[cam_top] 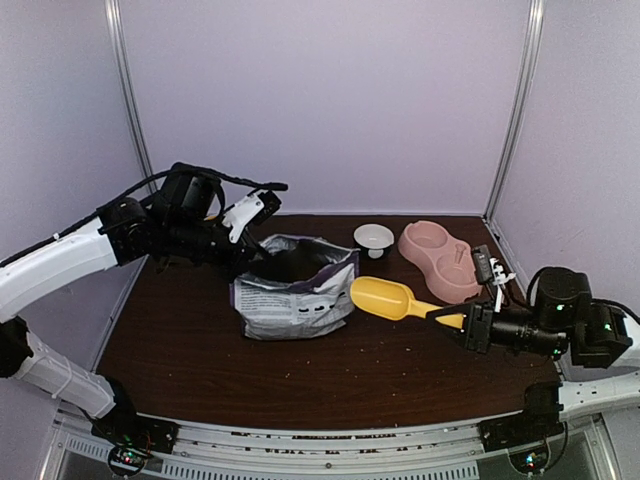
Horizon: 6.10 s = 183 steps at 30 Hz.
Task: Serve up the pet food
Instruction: Adjust the pet food bag at the center of the board, then collect the pet food from the pet food bag.
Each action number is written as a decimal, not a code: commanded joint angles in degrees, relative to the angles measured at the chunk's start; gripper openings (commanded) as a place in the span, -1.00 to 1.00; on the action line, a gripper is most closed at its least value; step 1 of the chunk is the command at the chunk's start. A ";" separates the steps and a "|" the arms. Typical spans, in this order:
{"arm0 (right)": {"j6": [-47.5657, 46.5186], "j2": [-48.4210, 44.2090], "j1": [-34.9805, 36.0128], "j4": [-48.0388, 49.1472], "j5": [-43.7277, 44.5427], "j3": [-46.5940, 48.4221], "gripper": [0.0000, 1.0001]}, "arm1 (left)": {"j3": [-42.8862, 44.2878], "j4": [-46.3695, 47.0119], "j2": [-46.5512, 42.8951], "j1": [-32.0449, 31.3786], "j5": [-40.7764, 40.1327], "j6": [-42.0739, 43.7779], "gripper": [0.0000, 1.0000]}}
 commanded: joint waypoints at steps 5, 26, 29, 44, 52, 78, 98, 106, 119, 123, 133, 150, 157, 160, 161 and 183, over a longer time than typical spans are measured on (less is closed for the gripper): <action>-3.23 0.17 -0.19 4.57 -7.20 5.61 -1.00 | -2.74 9.75 -0.51 -1.18 5.67 0.97 -1.00; -14.30 28.88 9.40 -23.04 10.31 35.93 -1.00 | -1.98 6.77 -0.66 -7.41 -2.13 1.47 -1.00; -13.98 32.93 11.75 -26.87 17.71 39.79 -1.00 | -1.74 6.30 -0.62 -8.43 -2.26 2.15 -1.00; -6.69 55.70 12.88 -41.60 24.22 55.38 -1.00 | -2.46 6.40 -1.95 -12.96 -7.12 2.69 -1.00; -2.79 55.62 13.33 -29.25 3.28 43.81 -1.00 | -4.93 9.94 -2.90 -13.94 -11.88 -0.94 -1.00; 5.34 56.67 16.60 -40.36 33.46 48.93 -1.00 | 5.91 6.31 2.07 -14.01 1.28 -9.30 -1.00; 18.94 66.20 9.92 -40.16 45.55 43.27 -1.00 | 6.62 7.16 4.02 -14.18 8.70 -12.62 -1.00; 6.03 65.78 8.48 -14.02 30.64 36.20 -1.00 | 4.11 9.73 6.93 -14.98 10.17 -14.32 -1.00; 0.15 56.39 7.35 0.77 21.89 26.32 -1.00 | 2.27 11.65 8.72 -14.98 8.63 -13.95 -1.00; 8.66 57.24 7.40 -16.05 37.22 30.62 -1.00 | 2.25 11.79 8.05 -14.98 5.33 -15.82 -1.00; 14.70 62.05 4.00 -15.93 39.53 28.52 -1.00 | 1.56 17.36 11.73 -14.99 7.47 -23.21 -1.00; 0.09 62.56 2.70 12.12 6.24 24.75 -1.00 | 0.10 23.49 13.42 -15.68 8.56 -24.76 -1.00; -2.23 58.52 2.68 18.03 -5.42 22.89 -1.00 | 1.29 23.20 13.25 -15.68 9.10 -24.74 -1.00; -2.52 56.45 2.71 19.81 -8.57 22.13 -1.00 | 1.43 22.97 12.94 -15.66 9.10 -24.90 -1.00; -2.57 55.74 2.71 20.09 -9.19 21.84 -1.00 | 1.47 22.88 12.80 -15.68 9.04 -25.05 -1.00; 20.15 34.91 -4.21 36.07 -13.97 1.86 -1.00 | -1.48 21.01 2.71 -12.14 -2.55 -26.69 -1.00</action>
